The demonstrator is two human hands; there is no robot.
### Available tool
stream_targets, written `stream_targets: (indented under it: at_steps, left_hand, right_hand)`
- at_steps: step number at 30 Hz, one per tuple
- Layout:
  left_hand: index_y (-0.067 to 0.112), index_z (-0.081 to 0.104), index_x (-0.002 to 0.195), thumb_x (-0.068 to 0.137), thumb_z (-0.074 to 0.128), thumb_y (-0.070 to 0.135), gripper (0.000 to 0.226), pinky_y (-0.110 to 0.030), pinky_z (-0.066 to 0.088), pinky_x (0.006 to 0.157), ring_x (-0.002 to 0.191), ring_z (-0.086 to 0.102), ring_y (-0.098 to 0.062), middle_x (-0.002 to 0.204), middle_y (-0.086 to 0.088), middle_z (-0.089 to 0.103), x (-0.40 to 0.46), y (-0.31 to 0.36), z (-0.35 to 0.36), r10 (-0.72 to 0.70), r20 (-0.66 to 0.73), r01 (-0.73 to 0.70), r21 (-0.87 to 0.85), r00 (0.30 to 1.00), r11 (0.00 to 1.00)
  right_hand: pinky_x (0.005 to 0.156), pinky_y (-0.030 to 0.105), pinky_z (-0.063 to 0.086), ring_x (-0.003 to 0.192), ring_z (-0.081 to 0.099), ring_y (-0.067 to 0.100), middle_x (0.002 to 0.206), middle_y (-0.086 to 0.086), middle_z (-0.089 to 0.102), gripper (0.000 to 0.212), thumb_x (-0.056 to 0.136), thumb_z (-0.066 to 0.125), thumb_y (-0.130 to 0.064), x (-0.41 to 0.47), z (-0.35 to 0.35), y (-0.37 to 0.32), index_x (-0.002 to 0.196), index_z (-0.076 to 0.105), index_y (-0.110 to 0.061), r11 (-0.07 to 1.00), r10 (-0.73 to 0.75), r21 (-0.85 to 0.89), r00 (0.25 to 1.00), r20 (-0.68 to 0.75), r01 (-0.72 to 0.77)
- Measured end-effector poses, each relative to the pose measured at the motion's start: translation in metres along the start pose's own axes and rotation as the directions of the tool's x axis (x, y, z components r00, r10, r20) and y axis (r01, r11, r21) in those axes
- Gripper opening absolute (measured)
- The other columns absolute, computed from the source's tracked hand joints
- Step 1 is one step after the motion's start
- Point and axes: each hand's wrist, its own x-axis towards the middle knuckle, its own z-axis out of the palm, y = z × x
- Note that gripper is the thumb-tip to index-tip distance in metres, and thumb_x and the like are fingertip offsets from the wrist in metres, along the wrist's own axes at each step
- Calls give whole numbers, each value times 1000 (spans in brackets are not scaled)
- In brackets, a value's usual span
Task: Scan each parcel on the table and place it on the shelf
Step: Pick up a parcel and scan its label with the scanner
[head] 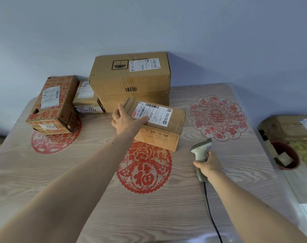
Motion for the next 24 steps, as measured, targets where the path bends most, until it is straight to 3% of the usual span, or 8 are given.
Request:
stream_targets:
  at_steps: [2,5,8,11,14,18,21,24]
  left_hand:
    - [28,5,158,74,81,47,115,-50,28,113,143,17,-33,160,-3,12,-1,1,-1,-6,5,5,15,1000,1000]
    - [29,5,158,74,80,49,114,-50,29,112,142,18,-33,159,-4,13,-4,2,-2,-8,9,8,46,1000,999]
    - [28,6,157,74,79,52,114,-50,29,111,139,19,-35,157,-7,14,-10,3,-2,-15,9,14,71,1000,997]
    - [28,9,156,70,80,55,115,-52,32,108,137,21,-36,154,-12,16,-17,6,-1,-41,11,40,85,999,996]
    - [29,9,155,64,85,58,122,-53,31,109,139,19,-37,152,-16,16,-24,12,-3,-90,19,87,112,996,990]
    - [23,20,151,54,88,61,124,-49,30,110,135,22,-36,146,-17,20,-27,17,-6,-140,37,134,143,989,981]
    - [21,29,146,61,86,59,109,-48,34,106,135,23,-35,145,-17,22,-31,15,-8,-142,58,133,135,988,982]
    - [19,39,142,75,77,55,84,-47,38,101,132,29,-35,142,-16,30,-26,7,-9,-118,58,113,79,991,990]
  right_hand:
    - [84,34,44,101,61,30,114,9,64,62,81,79,-14,-7,-4,0,133,47,-8,997,-39,60,999,27,38]
    - [78,31,41,88,58,21,104,6,63,47,83,75,-7,-19,-16,-9,125,53,-9,980,-125,160,991,48,116]
    - [75,31,45,88,62,18,102,3,65,41,85,73,-4,-30,-33,-23,122,56,-12,933,-199,316,979,48,174]
    - [75,31,46,93,63,22,98,1,66,33,86,70,-7,-43,-48,-44,115,60,-18,866,-250,450,968,10,219]
    - [73,33,48,77,60,19,84,2,64,22,85,74,-18,-60,-54,-71,103,62,-19,791,-323,527,944,-70,310]
    - [72,36,54,75,64,15,80,-5,67,25,80,77,-39,-83,-45,-104,93,64,-22,787,-403,440,900,-164,432]
    - [70,37,56,76,68,19,81,-1,69,26,79,76,-45,-101,-28,-120,90,63,-25,810,-432,367,889,-152,457]
    - [64,25,49,72,64,13,78,-2,67,27,82,75,-42,-117,-10,-132,87,62,-19,820,-446,345,887,-116,457]
